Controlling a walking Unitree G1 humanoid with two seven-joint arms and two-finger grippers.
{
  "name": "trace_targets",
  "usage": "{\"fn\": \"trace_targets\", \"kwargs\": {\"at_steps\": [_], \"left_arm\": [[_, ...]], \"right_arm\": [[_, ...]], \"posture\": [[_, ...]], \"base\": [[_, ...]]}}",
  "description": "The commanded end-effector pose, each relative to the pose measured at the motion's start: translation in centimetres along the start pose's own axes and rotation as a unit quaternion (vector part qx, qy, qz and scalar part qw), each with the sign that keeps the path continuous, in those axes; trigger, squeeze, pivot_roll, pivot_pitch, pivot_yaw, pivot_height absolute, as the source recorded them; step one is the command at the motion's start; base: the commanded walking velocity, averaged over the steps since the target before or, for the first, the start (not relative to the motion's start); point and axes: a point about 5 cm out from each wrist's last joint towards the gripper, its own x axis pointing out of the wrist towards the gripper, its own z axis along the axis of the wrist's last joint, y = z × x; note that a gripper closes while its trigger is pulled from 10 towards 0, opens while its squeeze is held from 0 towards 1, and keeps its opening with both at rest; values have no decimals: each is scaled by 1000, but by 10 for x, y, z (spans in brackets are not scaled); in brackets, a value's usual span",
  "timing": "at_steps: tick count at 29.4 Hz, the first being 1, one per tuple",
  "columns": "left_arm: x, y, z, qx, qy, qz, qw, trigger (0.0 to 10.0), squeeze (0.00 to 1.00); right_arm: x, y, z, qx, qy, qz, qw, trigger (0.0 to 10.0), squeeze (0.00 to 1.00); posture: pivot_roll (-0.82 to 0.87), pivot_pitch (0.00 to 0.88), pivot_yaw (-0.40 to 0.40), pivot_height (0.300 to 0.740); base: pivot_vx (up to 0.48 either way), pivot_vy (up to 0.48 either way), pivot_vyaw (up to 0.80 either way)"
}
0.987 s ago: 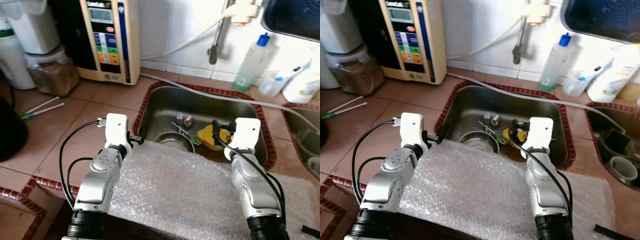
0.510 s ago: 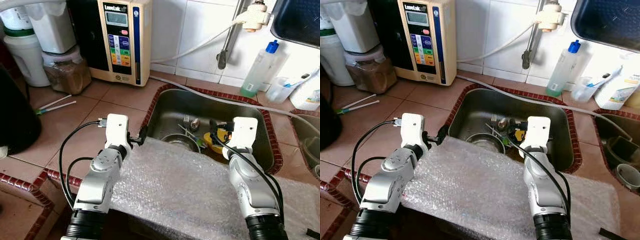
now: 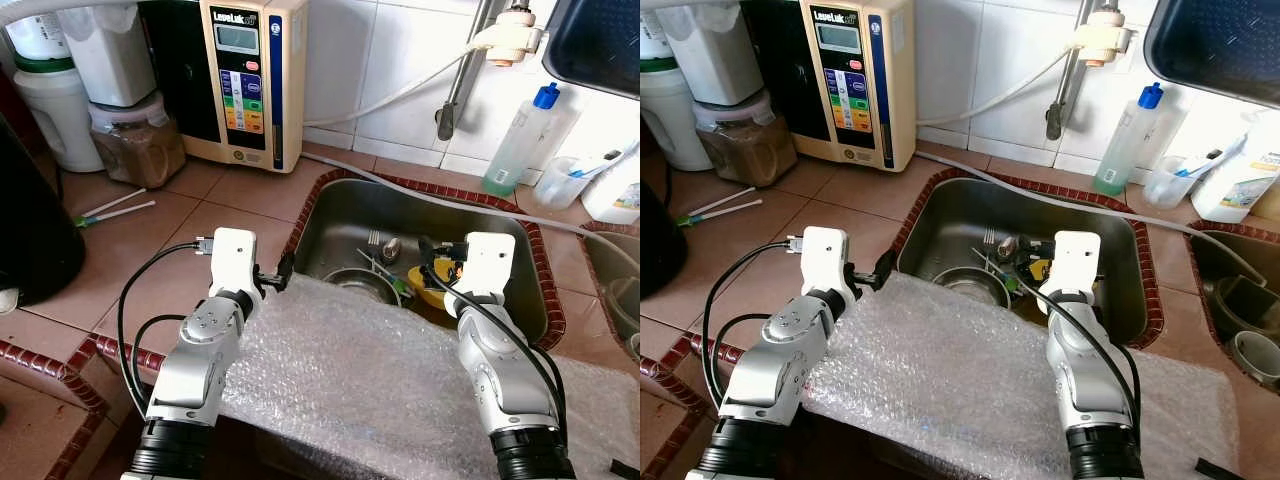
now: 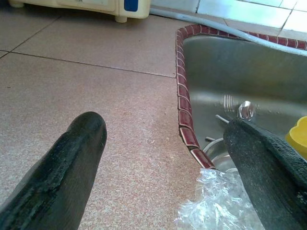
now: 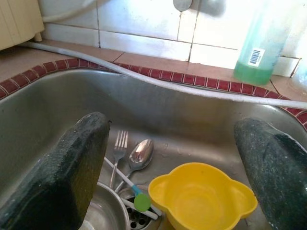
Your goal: Kitchen organization
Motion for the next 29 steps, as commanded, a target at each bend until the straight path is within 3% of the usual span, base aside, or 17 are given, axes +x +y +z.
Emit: {"fn": "trace_targets", "kwargs": {"at_steps": [1,29], "left_arm": [[1,-4,6,5,-5,-12,1000,10000,0],[2,-4,7,11,-7,-14,1000,10000,0]], "right_arm": [[2,-2,-2,4,8,-4,1000,10000,0],[5,-7,0,5,3,-14,1000,10000,0]], "posture": [[78,0,-17,740],[75,0,-12,740]], "base": [[-262,0,0],[-239,0,0]]}}
